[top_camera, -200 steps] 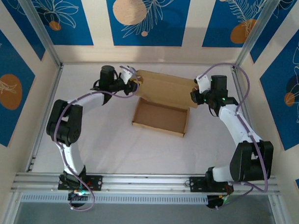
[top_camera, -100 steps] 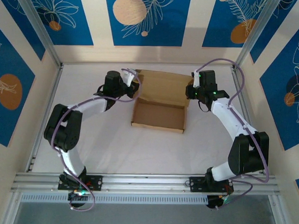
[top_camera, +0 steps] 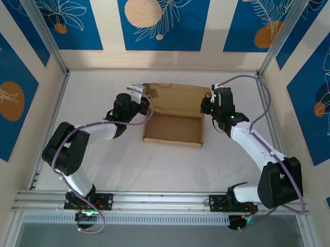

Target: Fold the paper box

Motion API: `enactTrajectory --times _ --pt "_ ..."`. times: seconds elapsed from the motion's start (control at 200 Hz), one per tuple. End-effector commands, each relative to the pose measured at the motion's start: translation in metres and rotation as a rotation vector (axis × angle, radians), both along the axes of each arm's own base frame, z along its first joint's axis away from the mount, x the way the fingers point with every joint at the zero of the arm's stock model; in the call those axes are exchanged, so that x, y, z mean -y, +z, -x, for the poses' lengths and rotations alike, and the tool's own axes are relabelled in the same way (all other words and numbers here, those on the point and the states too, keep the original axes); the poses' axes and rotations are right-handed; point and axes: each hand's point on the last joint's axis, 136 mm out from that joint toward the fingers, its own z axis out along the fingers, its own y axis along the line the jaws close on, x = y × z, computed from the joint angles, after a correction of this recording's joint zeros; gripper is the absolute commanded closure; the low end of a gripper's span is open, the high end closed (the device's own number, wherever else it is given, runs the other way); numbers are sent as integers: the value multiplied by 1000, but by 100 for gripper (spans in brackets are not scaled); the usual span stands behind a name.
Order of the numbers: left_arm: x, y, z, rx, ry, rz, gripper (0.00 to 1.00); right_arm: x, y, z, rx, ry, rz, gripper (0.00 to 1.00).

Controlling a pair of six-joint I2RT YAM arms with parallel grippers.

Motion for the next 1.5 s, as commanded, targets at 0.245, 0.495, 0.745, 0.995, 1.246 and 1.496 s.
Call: enactTrajectory --times 0.245,0.495,0.745,0.995,1.246,1.496 --pt "-11 15 22 160 111 84 94 -13 -11 21 124 -37 -40 84" --pt "-6 9 39 192 117 102 91 -15 -24 34 171 -63 -53 84" --pt "-3 11 43 222 174 119 88 -14 -36 41 159 -114 -86 84" --pt "-15 13 38 288 325 170 76 -7 -46 46 145 -209 -179 83" --pt "-10 13 25 269 359 235 73 -9 -44 42 149 -226 -194 82" --pt "-12 -15 29 225 348 178 74 -10 -60 45 147 -224 -184 83"
